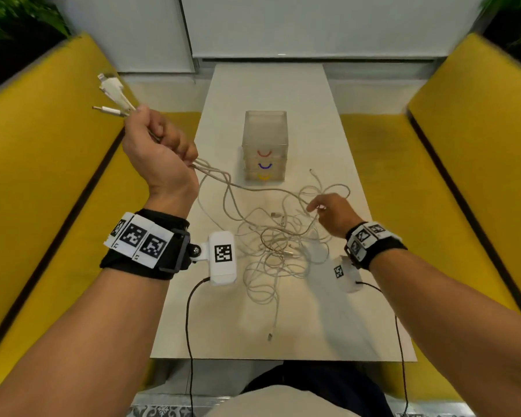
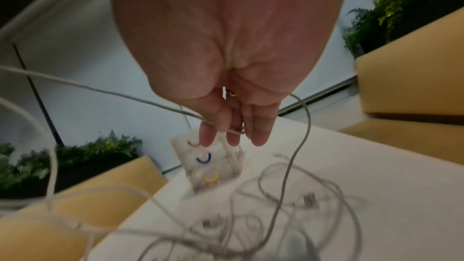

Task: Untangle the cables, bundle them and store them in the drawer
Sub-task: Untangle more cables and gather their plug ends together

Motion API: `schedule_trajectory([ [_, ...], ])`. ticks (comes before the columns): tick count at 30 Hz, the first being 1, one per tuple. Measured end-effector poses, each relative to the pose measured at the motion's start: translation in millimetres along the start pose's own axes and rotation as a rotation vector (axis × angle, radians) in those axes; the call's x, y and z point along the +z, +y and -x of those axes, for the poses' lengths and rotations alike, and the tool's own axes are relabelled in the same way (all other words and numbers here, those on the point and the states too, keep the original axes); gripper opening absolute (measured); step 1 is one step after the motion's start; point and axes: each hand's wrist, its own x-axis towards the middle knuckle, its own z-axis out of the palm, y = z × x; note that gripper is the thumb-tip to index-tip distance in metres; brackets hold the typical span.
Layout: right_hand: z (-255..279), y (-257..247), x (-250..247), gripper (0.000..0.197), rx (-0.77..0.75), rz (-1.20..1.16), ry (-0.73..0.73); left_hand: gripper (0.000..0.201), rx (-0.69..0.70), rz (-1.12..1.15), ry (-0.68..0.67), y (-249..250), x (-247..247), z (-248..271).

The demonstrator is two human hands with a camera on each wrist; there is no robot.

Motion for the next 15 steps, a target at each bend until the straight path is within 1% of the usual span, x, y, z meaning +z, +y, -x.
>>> schedule_trajectory([
  [2, -0.2, 4.9, 19.4, 0.033, -0.012, -0.012, -0.053, 0.03, -0.008, -0.009, -0.007, -8.1, 1.6, 1.4],
  [3, -0.5, 3.0, 26.6, 0.034, -0.033, -0.04, -0.058, 0.028, -0.005, -0.017, -0.008, -9.4, 2.2, 1.7],
  [4, 0.3, 2.3, 33.5, 0.039, -0.046, -0.075, -0.032, 0.027, -0.006, -0.027, -0.005, -12.9, 2.4, 2.7],
  [5, 1.7, 0.0, 37.9, 0.044, -0.052, -0.108, 0.051, 0.026, -0.006, -0.04, -0.001, -15.8, 1.8, 3.1],
  [6, 6.0, -4.5, 40.2, 0.047, -0.047, -0.129, 0.188, 0.026, -0.003, -0.053, 0.004, -18.1, 0.7, 3.4],
  [8, 20.3, -16.9, 40.4, 0.043, -0.074, -0.122, 0.464, 0.026, 0.009, -0.072, 0.018, -21.6, -2.8, 3.4],
  [9, 28.7, -22.4, 40.4, 0.039, -0.129, -0.111, 0.545, 0.026, 0.015, -0.078, 0.028, -22.9, -4.7, 3.2],
  [10, 37.0, -26.6, 41.5, 0.036, -0.217, -0.106, 0.572, 0.026, 0.02, -0.083, 0.04, -23.6, -6.5, 3.2],
  [11, 44.0, -27.5, 45.7, 0.033, -0.318, -0.098, 0.535, 0.026, 0.024, -0.087, 0.05, -24.3, -8.1, 3.5],
  [12, 51.9, -27.9, 49.9, 0.03, -0.41, -0.079, 0.435, 0.026, 0.027, -0.089, 0.055, -25.3, -9.1, 3.9],
  [13, 60.1, -27.3, 55.4, 0.029, -0.466, -0.03, 0.275, 0.026, 0.029, -0.092, 0.057, -26.5, -10.0, 4.6],
  [15, 76.9, -25.0, 69.8, 0.032, -0.481, 0.154, -0.117, 0.027, 0.027, -0.095, 0.058, -29.0, -11.0, 6.3],
])
